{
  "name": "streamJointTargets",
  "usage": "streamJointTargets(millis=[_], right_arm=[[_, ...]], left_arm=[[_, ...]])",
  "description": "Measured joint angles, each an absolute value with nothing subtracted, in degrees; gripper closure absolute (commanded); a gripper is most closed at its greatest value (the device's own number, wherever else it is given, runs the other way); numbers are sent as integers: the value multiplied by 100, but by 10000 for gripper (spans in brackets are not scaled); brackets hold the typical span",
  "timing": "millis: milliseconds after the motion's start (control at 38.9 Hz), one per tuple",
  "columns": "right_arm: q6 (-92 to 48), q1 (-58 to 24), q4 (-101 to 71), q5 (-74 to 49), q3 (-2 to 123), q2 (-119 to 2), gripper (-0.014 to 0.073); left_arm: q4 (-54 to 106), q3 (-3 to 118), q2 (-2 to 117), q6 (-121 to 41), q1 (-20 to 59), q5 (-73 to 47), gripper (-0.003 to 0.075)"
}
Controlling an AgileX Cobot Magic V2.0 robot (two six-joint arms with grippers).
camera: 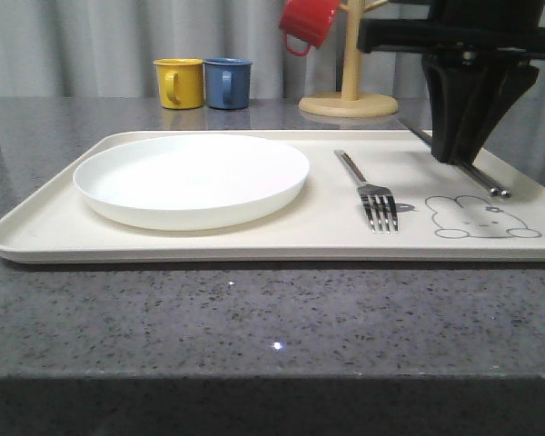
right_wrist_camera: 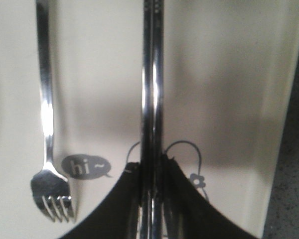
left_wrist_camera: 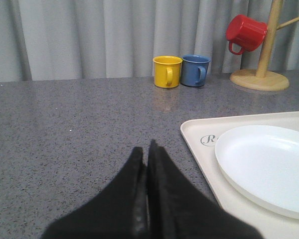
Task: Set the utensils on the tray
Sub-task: 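Place the chopsticks on the tray beside the fork and release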
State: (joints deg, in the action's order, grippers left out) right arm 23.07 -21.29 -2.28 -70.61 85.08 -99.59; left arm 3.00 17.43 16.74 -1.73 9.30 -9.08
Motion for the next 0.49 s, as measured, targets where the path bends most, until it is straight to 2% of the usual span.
streamJointTargets(millis=[334,411,489], right_arm=[[2410,-2129,-246,-6693,8508,-10277,594],[2420,-2129,-267,-6630,8508,-10277,540],[2414,-2129,-293,-6616,8508,-10287,445]], left_arm=[[300,1743,1674,-173,930,-908,738],[300,1743,1674,-173,930,-908,738],[300,1743,1674,-173,930,-908,738]])
